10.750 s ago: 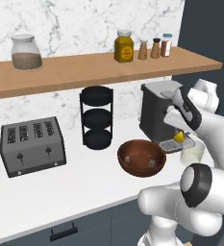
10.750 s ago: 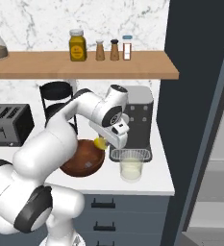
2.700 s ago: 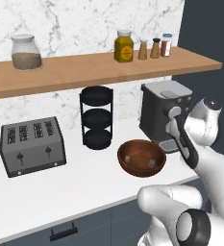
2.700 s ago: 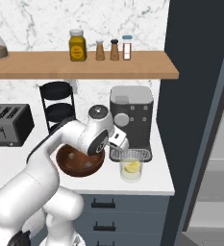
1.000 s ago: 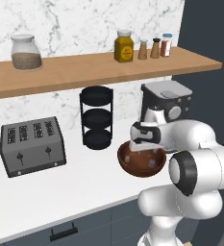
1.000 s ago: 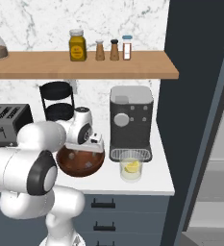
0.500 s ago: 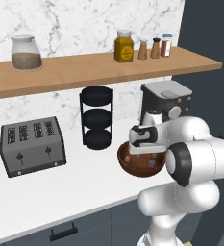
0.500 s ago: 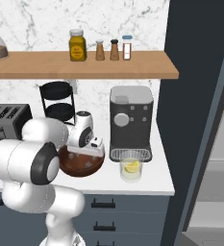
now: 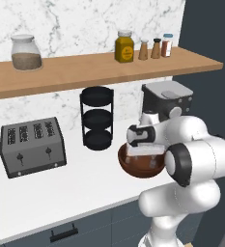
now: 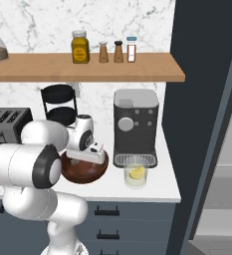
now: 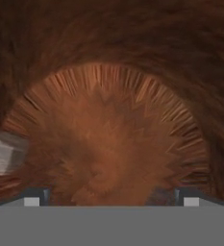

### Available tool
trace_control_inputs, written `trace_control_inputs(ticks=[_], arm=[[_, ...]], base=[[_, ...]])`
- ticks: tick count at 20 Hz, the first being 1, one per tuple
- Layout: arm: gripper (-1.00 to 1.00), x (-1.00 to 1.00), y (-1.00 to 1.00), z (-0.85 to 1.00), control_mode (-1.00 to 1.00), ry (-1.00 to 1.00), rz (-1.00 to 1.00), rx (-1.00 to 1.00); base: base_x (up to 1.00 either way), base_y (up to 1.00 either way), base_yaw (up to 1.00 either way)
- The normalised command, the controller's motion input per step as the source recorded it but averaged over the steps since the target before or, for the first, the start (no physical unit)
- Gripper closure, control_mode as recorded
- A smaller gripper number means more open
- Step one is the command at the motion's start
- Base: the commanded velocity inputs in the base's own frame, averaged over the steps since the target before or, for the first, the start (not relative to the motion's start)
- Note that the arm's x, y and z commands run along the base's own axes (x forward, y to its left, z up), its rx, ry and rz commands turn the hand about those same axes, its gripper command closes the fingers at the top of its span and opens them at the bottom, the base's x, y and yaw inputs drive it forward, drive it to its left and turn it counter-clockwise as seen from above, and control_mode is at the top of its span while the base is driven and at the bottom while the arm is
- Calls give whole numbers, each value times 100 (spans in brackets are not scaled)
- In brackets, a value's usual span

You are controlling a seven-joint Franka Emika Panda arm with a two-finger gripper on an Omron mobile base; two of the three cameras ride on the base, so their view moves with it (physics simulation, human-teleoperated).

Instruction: Grab a lemon wedge from the fridge and one ice cube from the ice bowl, and put them in the glass of lemonade.

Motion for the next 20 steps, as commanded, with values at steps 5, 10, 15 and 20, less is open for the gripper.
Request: trace_control_inputs(ticks=[5,10,15,20], arm=[[-100,-23,27,1,-100,0,0,-1],[-100,-5,-6,4,-100,13,0,-10],[-100,1,-12,31,-100,22,-1,-6],[-100,1,-13,33,-100,28,-2,-1]], base=[[0,0,0],[0,0,0],[0,0,0],[0,0,0]])
